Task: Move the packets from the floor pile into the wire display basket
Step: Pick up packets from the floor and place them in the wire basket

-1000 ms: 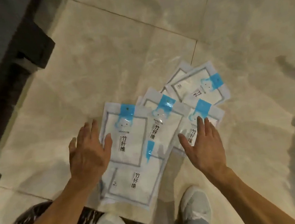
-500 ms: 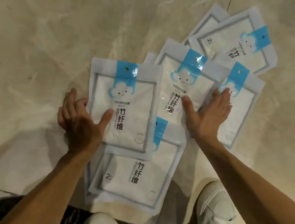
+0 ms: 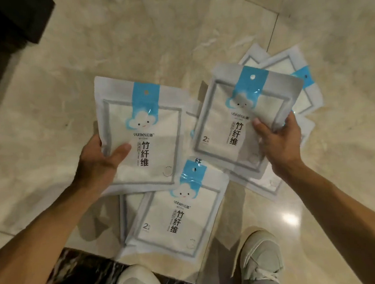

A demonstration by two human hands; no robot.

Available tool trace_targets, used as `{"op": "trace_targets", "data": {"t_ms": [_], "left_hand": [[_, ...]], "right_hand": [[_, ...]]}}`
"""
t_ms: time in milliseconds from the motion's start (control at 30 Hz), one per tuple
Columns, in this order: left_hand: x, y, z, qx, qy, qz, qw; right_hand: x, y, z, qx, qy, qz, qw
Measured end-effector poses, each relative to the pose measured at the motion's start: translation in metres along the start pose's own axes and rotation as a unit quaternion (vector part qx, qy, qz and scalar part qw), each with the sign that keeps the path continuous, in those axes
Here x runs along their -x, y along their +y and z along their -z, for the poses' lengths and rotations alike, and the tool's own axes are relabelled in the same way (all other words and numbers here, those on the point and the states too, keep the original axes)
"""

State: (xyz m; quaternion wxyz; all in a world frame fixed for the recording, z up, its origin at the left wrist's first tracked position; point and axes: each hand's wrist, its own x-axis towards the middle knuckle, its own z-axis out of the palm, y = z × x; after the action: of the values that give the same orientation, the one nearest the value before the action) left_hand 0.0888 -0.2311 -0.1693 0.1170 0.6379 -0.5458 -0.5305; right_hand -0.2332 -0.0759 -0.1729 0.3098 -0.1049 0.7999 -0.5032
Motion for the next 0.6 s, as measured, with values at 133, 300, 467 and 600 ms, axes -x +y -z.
{"op": "trace_targets", "data": {"t_ms": [133, 300, 467, 600], "left_hand": [[0.008, 0.045, 0.031, 0.051, 0.014, 0.002, 0.999], [0.041, 0.121, 0.074, 0.107, -0.003, 0.026, 0.994], [0.094, 0.212, 0.128, 0.147, 0.019, 0.056, 0.987], [0.149, 0.291, 0.182, 0.177, 0.027, 0.044, 0.983]], "right_hand": [[-0.005, -0.061, 0.019, -0.018, -0.01, -0.016, 1.0], [0.007, -0.155, 0.034, -0.032, -0.067, -0.071, 0.995], [0.045, -0.268, 0.047, -0.051, -0.114, -0.114, 0.986], [0.088, -0.373, 0.058, -0.061, -0.15, -0.112, 0.98]]}}
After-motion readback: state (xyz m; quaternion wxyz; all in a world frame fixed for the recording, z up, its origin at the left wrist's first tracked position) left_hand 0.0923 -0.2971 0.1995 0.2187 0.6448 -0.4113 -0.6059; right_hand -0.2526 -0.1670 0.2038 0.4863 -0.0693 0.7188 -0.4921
